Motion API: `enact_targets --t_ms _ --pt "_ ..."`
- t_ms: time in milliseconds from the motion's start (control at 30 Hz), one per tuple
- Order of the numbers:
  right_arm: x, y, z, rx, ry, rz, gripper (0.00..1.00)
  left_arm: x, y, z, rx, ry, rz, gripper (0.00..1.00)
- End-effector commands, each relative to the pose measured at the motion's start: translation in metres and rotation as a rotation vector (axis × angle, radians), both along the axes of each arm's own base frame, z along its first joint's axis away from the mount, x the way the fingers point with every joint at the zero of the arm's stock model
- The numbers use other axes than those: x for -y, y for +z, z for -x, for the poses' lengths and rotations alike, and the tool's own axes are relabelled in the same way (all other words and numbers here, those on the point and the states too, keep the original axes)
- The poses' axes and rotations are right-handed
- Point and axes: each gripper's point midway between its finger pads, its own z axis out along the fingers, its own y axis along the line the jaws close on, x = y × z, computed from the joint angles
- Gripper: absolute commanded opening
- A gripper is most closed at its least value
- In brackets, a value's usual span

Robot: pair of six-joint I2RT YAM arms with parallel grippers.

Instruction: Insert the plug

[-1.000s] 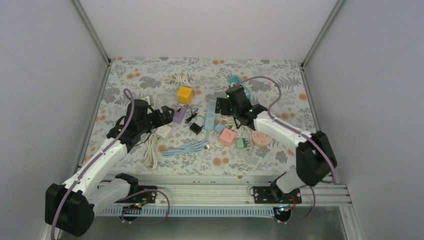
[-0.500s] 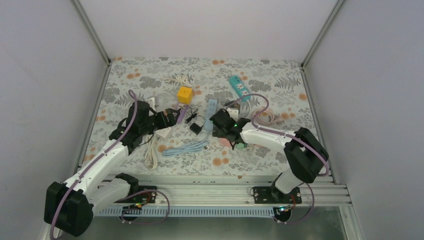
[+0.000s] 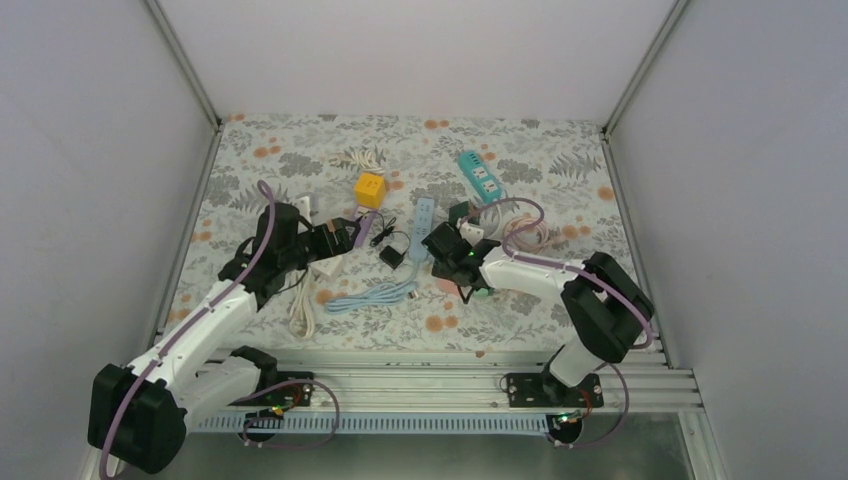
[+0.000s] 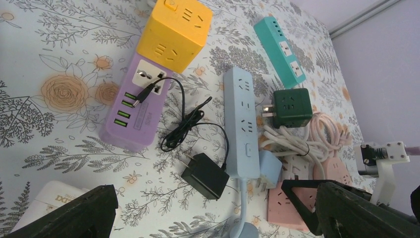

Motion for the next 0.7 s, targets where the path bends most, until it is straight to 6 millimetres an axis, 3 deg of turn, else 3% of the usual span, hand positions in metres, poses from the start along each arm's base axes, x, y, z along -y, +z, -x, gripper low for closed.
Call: enact_targets --t_ms 0,200,333,500,667 --pt "-0.005 0.007 -0.002 0.022 -0.034 -0.054 0.62 0.003 0.009 0.002 0.035 -0.019 0.014 1.0" --pt "-0.017 0.054 -0.01 0.086 0.06 -0.125 0.56 0.007 0.017 0.006 0.082 -0.048 0.026 1.0" --pt "-0.03 0.089 -0.016 0.126 0.137 -0.248 0.56 0.023 0.024 0.011 0.127 -0.113 0.042 1.0" --pt "-0.051 0.143 -0.028 0.237 0.208 -0.434 0.56 0.066 0.036 0.029 0.185 -0.245 0.063 1.0" --pt "-0.08 0.173 -0.027 0.246 0.273 -0.601 0.55 0.118 0.04 0.041 0.149 -0.277 0.124 0.99"
